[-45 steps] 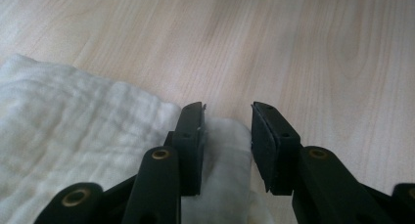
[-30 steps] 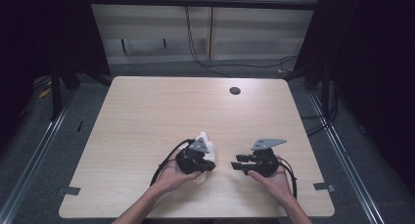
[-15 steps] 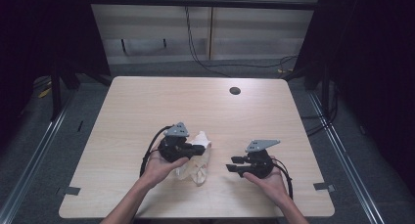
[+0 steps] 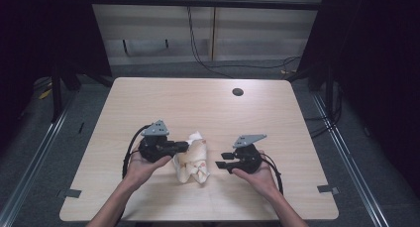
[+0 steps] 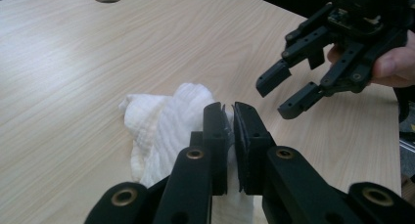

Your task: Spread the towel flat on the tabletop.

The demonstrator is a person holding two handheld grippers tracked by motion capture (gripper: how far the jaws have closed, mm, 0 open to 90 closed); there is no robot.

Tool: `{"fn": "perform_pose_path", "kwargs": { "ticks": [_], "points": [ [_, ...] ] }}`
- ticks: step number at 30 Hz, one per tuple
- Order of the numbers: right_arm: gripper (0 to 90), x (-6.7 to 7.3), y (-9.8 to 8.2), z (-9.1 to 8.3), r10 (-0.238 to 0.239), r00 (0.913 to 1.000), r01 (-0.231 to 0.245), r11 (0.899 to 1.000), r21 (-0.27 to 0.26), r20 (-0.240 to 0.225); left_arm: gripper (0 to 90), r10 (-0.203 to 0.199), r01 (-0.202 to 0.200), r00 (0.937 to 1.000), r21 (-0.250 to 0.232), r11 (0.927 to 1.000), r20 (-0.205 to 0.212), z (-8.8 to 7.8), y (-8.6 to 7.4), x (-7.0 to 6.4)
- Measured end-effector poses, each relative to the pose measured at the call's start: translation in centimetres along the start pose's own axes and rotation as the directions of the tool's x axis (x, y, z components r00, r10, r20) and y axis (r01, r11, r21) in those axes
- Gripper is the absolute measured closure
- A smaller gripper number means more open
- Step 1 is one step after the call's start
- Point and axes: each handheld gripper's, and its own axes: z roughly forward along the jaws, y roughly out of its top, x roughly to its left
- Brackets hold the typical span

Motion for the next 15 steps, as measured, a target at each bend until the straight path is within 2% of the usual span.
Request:
{"fn": "perform_pose_path", "kwargs": {
  "ticks": [3, 5, 7, 8, 9, 12, 15],
  "points": [
    [52.1, -0.1, 0.7, 1.0, 0.007, 0.9999, -0.007, 1.000, -0.005, -0.012, 84.7, -0.007, 0.007, 0.9999, -0.004, 1.0000, -0.009, -0.4, -0.2, 0.4],
    [50.6, -0.3, 1.5, 2.6, 0.014, 0.9987, -0.015, 1.000, -0.014, -0.049, 84.7, -0.016, 0.016, 0.9998, 0.001, 0.9999, -0.014, -0.7, -0.7, 0.8],
    [50.5, -0.3, 1.8, 3.1, 0.013, 0.9982, -0.015, 1.000, -0.020, -0.059, 84.7, -0.018, 0.018, 0.9997, -0.002, 0.9998, -0.015, -0.8, -0.8, 0.9],
    [49.9, -0.4, 2.1, 3.6, 0.020, 0.9972, -0.021, 1.000, -0.021, -0.072, 84.7, -0.032, 0.032, 0.9994, -0.008, 0.9995, -0.012, -0.9, -1.0, 1.0],
    [49.0, -0.6, 2.5, 4.6, 0.022, 0.9962, -0.024, 0.999, -0.022, -0.085, 84.7, -0.031, 0.031, 0.9994, -0.009, 0.9995, -0.016, -1.1, -1.1, 1.2],
    [48.9, -0.9, 3.1, 6.1, 0.041, 0.9920, -0.043, 0.999, -0.016, -0.120, 84.7, -0.032, 0.031, 0.9994, -0.020, 0.9993, -0.014, -1.4, -1.1, 1.3],
    [58.2, -1.0, 3.3, 7.1, 0.082, 0.9797, -0.089, 0.996, -0.032, -0.183, 84.8, -0.039, 0.039, 0.9992, -0.037, 0.9986, -0.006, -1.8, -1.1, 1.4]
  ]
}}
